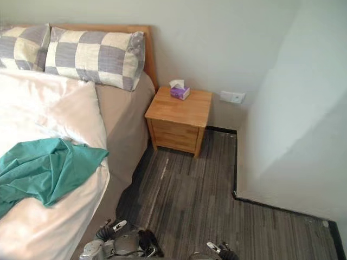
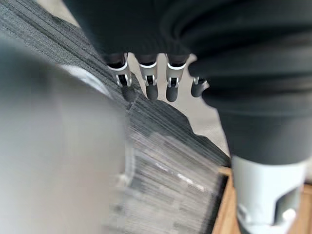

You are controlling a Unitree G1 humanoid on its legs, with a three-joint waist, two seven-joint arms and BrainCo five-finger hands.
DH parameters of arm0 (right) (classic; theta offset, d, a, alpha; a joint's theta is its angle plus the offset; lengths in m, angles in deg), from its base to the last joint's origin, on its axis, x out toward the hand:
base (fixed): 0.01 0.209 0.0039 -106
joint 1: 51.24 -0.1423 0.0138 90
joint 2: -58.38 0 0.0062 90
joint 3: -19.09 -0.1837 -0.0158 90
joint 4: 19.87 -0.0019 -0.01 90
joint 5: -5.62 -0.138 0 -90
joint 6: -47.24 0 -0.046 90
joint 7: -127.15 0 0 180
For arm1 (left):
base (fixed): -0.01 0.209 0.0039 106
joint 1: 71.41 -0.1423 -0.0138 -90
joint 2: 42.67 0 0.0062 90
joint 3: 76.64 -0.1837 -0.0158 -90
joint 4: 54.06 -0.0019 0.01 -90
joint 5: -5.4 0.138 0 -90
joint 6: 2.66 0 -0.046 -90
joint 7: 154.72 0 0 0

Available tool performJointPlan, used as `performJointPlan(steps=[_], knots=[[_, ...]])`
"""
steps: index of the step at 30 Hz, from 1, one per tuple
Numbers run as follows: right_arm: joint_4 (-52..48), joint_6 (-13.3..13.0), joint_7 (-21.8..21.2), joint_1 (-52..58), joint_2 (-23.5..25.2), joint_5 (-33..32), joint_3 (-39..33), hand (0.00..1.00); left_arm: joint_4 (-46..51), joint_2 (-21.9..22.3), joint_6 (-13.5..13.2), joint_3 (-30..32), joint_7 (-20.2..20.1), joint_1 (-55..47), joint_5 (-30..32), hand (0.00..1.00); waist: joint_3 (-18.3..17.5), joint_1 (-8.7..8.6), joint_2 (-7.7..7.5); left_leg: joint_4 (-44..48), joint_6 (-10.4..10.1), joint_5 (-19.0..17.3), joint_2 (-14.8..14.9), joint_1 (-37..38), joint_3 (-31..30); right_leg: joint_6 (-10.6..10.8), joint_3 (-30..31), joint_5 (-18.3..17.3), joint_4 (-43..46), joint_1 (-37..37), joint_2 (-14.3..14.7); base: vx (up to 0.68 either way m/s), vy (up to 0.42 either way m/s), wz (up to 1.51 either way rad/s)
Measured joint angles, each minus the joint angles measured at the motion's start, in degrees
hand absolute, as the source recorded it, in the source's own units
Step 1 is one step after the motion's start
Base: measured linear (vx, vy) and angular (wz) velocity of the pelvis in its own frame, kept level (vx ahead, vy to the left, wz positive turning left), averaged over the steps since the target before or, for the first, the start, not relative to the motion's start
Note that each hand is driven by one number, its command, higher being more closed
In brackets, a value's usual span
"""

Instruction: Tidy the bed and pick cloth on bed and put in laundry

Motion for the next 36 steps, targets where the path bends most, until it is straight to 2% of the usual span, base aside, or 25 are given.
performJointPlan(steps=[1,2,3,4,6,7,8,9,10,12,14,15,16,17,19,20,21,22,23,25,27,28,32,36], knots=[[0.15,-0.66,0.14,-0.94,0.48,-0.01,-0.44,0.0,-0.72,-0.22,0.66,0.05,0.67,0.51,-0.1,0.0,-0.06,-0.05,-0.12,-0.99,1.72,-0.55,-0.92,0.01,3.38,0.39,-1.58,1.18,-1.16,0.74,-0.2,0.37,0.112,0.89],[0.32,-1.18,0.3,-1.67,0.39,0.0,-0.29,0.0,-2.26,-0.23,0.79,0.16,0.8,0.37,-0.94,0.0,-0.17,0.09,0.27,-2.08,4.19,-1.99,-2.12,1.03,3.85,0.9,-2.19,2.11,-1.55,2.08,-0.15,0.36,0.116,0.83],[0.33,-1.38,0.4,-1.91,0.41,0.11,-0.2,0.0,-2.73,-0.31,0.94,0.0,0.83,0.35,-1.61,0.0,-0.17,0.42,0.34,-2.69,5.06,-2.79,-2.84,1.94,3.87,0.81,-2.24,2.36,-1.42,2.69,-0.17,0.33,0.116,0.59],[0.32,-1.52,0.8,-2.28,0.43,0.78,-0.02,0.0,-2.88,-0.53,1.84,-0.02,0.83,0.34,-2.19,0.0,-0.3,1.17,0.53,-3.66,4.95,-4.33,-3.64,3.22,3.66,0.69,-2.15,2.66,-0.08,3.3,-0.23,0.3,0.098,0.44],[0.58,-1.38,1.64,-3.54,0.23,1.23,0.63,0.0,-3.01,-0.9,2.72,-0.14,0.74,0.11,-2.15,0.0,-0.56,1.5,1.04,-5.73,3.86,-5.97,-4.59,5.23,2.84,0.61,-2.1,2.71,7.23,1.62,-1.36,0.29,0.101,0.35],[0.46,-1.38,2.17,-4.12,0.08,1.5,1.06,0.0,-3.51,-0.98,2.93,-1.29,0.69,0.06,-2.15,0.0,-0.77,1.5,1.26,-8.48,3.32,-6.21,-5.79,6.92,2.34,0.6,-1.9,2.93,17.27,-2.13,-3.09,0.27,0.112,0.32],[0.37,-1.49,2.71,-4.33,0.06,3.33,1.16,0.0,-4.0,-1.36,2.93,-2.59,0.67,0.02,-2.17,0.0,-0.89,1.38,1.12,-10.46,3.07,-6.05,-7.19,8.51,1.33,0.52,-0.39,5.05,28.74,-6.62,-5.71,0.22,0.097,0.38],[0.47,-1.48,2.97,-4.32,0.02,3.66,1.19,0.0,-4.25,-1.56,2.99,-3.32,0.64,0.05,-2.15,0.0,-0.91,1.18,1.06,-11.28,2.95,-6.04,-7.95,9.4,0.46,0.86,1.06,5.37,34.86,-8.94,-6.96,0.2,0.028,0.58],[0.37,-1.66,3.5,-4.45,-0.2,3.64,1.09,0.0,-4.53,-1.69,3.03,-4.32,0.69,0.14,-2.26,0.0,-0.87,0.53,1.06,-12.18,2.74,-6.07,-8.9,10.91,-1.59,0.83,2.67,3.84,42.04,-12.35,-8.61,0.2,0.004,0.73],[0.22,-1.9,4.2,-4.67,-1.11,5.22,1.34,0.0,-5.68,-1.74,3.08,-4.71,0.75,0.22,-2.41,0.0,-0.91,-0.38,1.3,-13.0,2.16,-5.94,-9.28,13.08,-4.29,-0.01,2.91,0.6,45.52,-16.34,-9.76,0.2,-0.014,0.81],[0.04,-2.43,4.39,-4.36,-1.7,5.67,2.09,0.0,-5.71,-1.79,3.12,-5.03,0.71,0.15,-4.52,0.0,-0.56,-0.39,1.35,-13.61,1.13,-5.4,-9.29,15.05,-7.39,0.79,4.32,-1.37,44.12,-19.31,-9.8,0.17,-0.091,0.85],[0.06,-2.47,4.41,-3.98,-2.05,5.68,2.38,0.0,-5.69,-1.78,3.15,-5.72,0.72,0.38,-4.69,0.0,-0.54,-0.42,1.32,-14.95,-0.05,-4.83,-9.27,16.32,-10.83,0.87,6.01,-1.76,41.18,-21.08,-8.76,0.1,-0.171,1.28],[0.03,-2.55,4.38,-3.73,-2.08,5.72,2.82,0.0,-5.72,-1.82,3.33,-6.82,0.65,0.82,-5.73,0.0,-0.48,-0.77,1.58,-16.45,-1.39,-4.33,-9.16,16.72,-14.87,0.95,7.88,-1.7,37.04,-22.24,-7.44,0.08,-0.193,1.43],[0.06,-2.55,4.39,-3.32,-2.08,5.73,3.11,0.0,-5.72,-1.83,3.39,-6.81,0.62,0.92,-5.96,0.0,-0.54,-0.95,1.42,-17.03,-1.72,-4.13,-9.13,16.83,-16.66,0.99,8.9,-1.67,34.75,-22.65,-6.92,0.06,-0.238,1.85],[0.39,-2.55,4.41,-1.65,-1.39,5.54,3.48,0.0,-5.59,-1.71,3.84,-6.26,0.55,1.88,-5.86,0.0,-0.26,-1.06,0.44,-19.22,-2.39,-3.55,-8.82,16.68,-23.6,1.14,14.76,-0.3,23.16,-23.31,-5.08,0.08,-0.326,1.97],[0.66,-2.59,4.41,-1.61,-1.32,5.49,3.59,0.0,-5.51,-1.74,3.88,-5.93,0.56,1.86,-5.86,0.0,-0.22,-0.95,0.13,-19.58,-2.36,-3.34,-8.8,16.48,-24.52,0.89,16.32,0.48,20.35,-23.33,-4.94,0.1,-0.34,1.76],[0.78,-2.99,4.42,-1.57,-0.57,5.38,4.49,0.0,-5.06,-2.02,3.9,-4.53,0.52,1.56,-5.71,0.0,-0.58,-0.56,-1.23,-19.74,-2.94,-2.5,-9.05,15.57,-25.83,0.29,19.74,1.84,12.86,-22.78,-5.03,0.12,-0.386,1.38],[0.8,-3.61,4.42,-1.45,0.39,5.13,5.61,0.0,-4.21,-2.84,3.83,-3.01,0.46,0.73,-5.49,0.0,-0.89,-0.33,-4.28,-19.25,-4.49,-1.52,-10.45,15.24,-25.69,1.71,22.01,2.04,7.55,-22.23,-6.34,0.14,-0.388,1.5],[0.99,-4.29,4.33,-1.24,0.35,4.91,5.97,0.0,-4.29,-2.38,3.6,-1.0,0.34,0.62,-5.32,0.0,-0.56,-0.36,-4.88,-17.03,-5.18,-0.89,-9.66,13.96,-26.09,3.24,21.76,5.75,8.03,-22.01,-6.3,0.19,-0.463,1.19],[0.82,-5.98,4.31,-0.43,-1.22,4.83,8.15,0.0,-3.8,-0.34,2.47,3.44,0.52,-0.91,-4.01,0.0,-1.15,0.85,-2.93,-17.54,-7.44,-0.8,-6.97,14.41,-28.61,2.05,21.4,6.51,8.1,-19.44,-3.42,0.21,-0.346,0.75],[0.77,-6.87,4.26,0.1,-2.15,4.78,9.88,0.0,-3.89,0.86,2.36,4.67,0.67,-1.55,-3.85,0.0,-2.04,1.9,-1.65,-19.43,-8.48,-0.03,-5.55,15.98,-29.46,1.05,20.23,7.5,7.17,-17.44,-1.94,0.25,-0.176,0.27],[0.39,-7.41,4.22,0.31,-2.28,4.4,10.8,0.0,-4.08,1.18,2.26,4.82,0.69,-2.08,-2.73,0.0,-2.97,1.91,-0.95,-21.6,-9.66,0.75,-3.98,16.91,-30.78,0.97,18.66,8.04,5.83,-15.84,-0.33,0.28,-0.157,0.39],[0.38,-7.21,4.06,-0.03,-2.31,3.3,13.54,0.0,-4.11,1.03,1.28,5.26,0.88,-2.66,-1.82,0.0,-3.66,2.2,-1.67,-26.77,-11.75,4.15,-1.36,19.95,-31.44,0.94,15.14,8.05,4.09,-12.57,2.21,0.21,-0.147,0.45],[0.48,-5.27,4.33,-0.69,-2.46,1.34,14.63,0.0,-3.73,1.22,-0.84,5.23,0.9,-2.96,-1.17,0.0,-3.69,2.36,-1.73,-25.58,-11.25,5.96,-1.37,19.49,-27.72,0.55,10.36,8.29,3.96,-9.42,1.46,0.06,-0.032,0.72]])
